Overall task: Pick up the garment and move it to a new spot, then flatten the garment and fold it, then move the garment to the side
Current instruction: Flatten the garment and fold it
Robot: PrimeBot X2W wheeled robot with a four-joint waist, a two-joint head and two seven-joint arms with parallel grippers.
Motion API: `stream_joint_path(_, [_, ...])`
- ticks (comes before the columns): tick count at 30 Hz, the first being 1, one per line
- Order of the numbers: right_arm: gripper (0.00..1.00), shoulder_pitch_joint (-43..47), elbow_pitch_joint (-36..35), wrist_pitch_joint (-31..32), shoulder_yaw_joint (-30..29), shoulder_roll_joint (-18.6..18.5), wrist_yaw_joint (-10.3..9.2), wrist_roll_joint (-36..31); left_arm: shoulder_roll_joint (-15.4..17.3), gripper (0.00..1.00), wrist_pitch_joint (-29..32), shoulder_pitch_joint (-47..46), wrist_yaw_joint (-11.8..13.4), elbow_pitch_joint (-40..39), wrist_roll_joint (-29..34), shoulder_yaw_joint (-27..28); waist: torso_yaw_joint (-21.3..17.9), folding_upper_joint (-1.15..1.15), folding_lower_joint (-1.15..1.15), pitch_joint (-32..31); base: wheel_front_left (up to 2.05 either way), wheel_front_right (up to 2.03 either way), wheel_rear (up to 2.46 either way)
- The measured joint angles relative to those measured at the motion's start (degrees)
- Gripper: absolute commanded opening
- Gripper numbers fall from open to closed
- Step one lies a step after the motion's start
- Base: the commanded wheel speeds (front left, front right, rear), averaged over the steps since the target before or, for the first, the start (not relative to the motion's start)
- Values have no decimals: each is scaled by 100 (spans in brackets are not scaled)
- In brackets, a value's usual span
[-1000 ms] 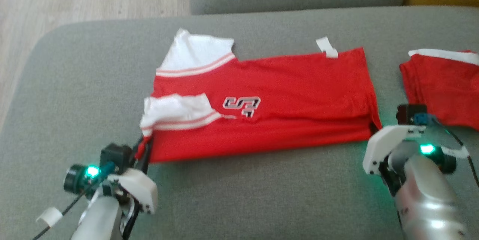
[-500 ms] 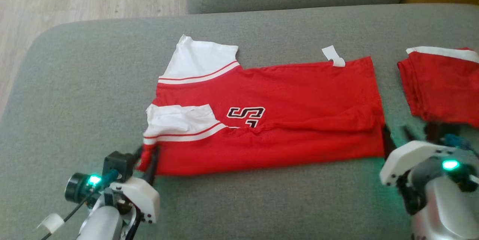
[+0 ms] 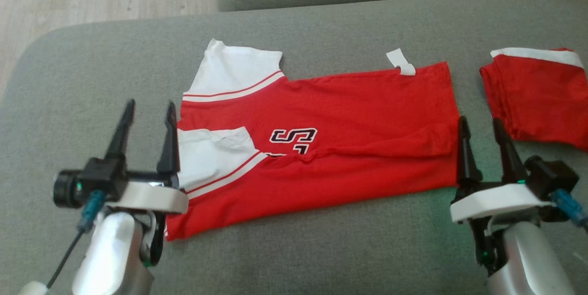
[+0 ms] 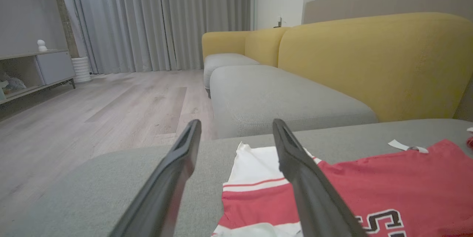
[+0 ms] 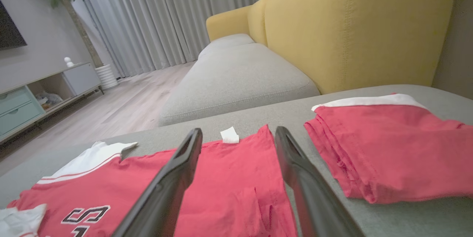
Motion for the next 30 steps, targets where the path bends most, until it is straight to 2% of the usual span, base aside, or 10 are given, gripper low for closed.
stream_joint_path(4, [100,101,-66,-96,192,0,0,2,-69,100,-20,13,25,-636,27,207,-58,0,0,107,0,0,0])
stream_joint_path(7, [100,92,-165,-101,218,0,0,3,-42,100,-43,1,-152,-671,141,205,-111,0,0,225,0,0,0])
stream_joint_path(11, [100,30,-368,-116,127,0,0,4,263,100,103,-426,-479,-224,267,30,-196,0,0,468,0,0,0])
stream_joint_path(14, [100,-128,-513,-116,34,-2,0,32,550,100,621,-1302,-664,224,269,-234,-273,0,0,699,0,0,0])
stream_joint_path(17, [100,-294,-642,-116,82,-1,0,103,792,100,1258,-2242,-727,739,177,-603,-380,0,1,950,0,0,0])
stream_joint_path(21, [100,-461,-779,-118,208,0,0,261,1206,100,1823,-2972,-771,1223,-493,-1503,-590,0,2,1276,0,0,0])
stream_joint_path(27, [100,-555,-996,-118,356,0,0,387,1922,100,2451,-3853,-771,1818,-1410,-2261,-949,0,2,1762,0,0,0])
stream_joint_path(30, [100,-660,-1122,-118,361,-1,0,470,2137,100,2758,-4115,-771,2046,-1770,-2618,-1127,-1,1,1966,0,0,0])
